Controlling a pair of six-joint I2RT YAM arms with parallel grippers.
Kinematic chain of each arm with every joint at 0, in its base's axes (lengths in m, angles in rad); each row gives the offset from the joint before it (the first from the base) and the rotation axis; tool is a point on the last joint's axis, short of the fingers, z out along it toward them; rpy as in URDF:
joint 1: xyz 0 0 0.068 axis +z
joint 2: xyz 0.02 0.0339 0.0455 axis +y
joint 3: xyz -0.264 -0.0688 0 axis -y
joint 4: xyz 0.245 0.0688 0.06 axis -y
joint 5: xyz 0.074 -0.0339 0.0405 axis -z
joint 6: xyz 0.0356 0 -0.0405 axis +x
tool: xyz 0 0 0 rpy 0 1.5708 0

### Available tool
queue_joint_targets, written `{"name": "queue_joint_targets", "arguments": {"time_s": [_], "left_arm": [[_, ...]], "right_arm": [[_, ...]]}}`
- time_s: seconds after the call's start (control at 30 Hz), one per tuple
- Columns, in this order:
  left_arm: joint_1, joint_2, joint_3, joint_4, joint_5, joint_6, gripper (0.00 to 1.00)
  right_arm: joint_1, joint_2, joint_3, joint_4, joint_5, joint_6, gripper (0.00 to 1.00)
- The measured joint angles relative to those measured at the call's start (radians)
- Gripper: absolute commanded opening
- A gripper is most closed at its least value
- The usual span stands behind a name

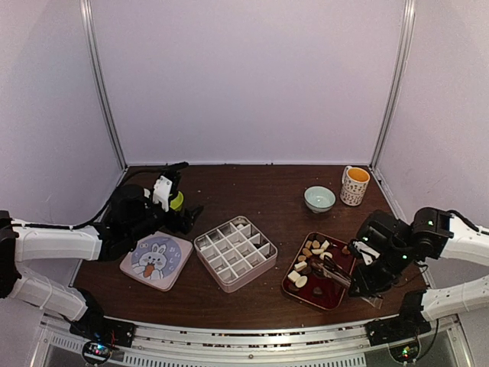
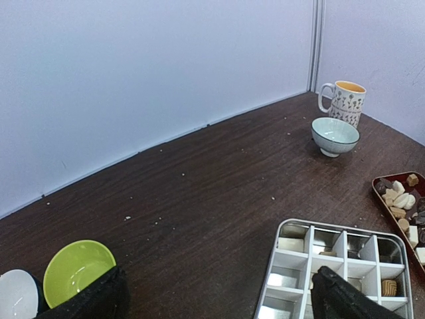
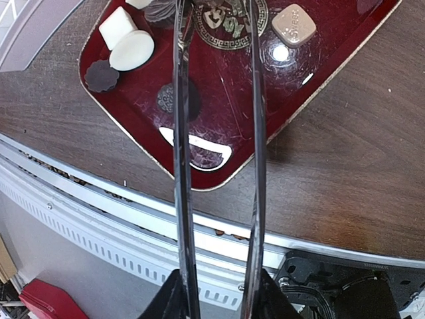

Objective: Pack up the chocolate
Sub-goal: Pick up the fake chocolate from the plate.

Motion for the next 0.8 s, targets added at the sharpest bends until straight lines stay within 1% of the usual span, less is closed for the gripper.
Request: {"name": "queue_joint_targets", "arguments": {"time_s": [0.1,0.4,0.6,0.8], "left_arm": [[0.0,0.0,0.0,0.0,0.0,0.0,0.97],[0.0,0.002,0.002,0.0,0.001,0.0,0.98],[0.0,0.008,0.005,-0.001,0.003,0.0,0.98],[0.0,0.012,0.014,-0.002,0.003,0.0,0.98]], "right_arm": [[0.0,0.018,0.003,0.007,0.0,-0.013,0.29],[0.0,0.052,0.027,0.024,0.003,-0.031,0.21],[0.0,0.05,0.07,0.011,0.032,-0.034,0.21],[0.0,0.022,0.159,-0.007,0.073,-0.035,0.21]]}}
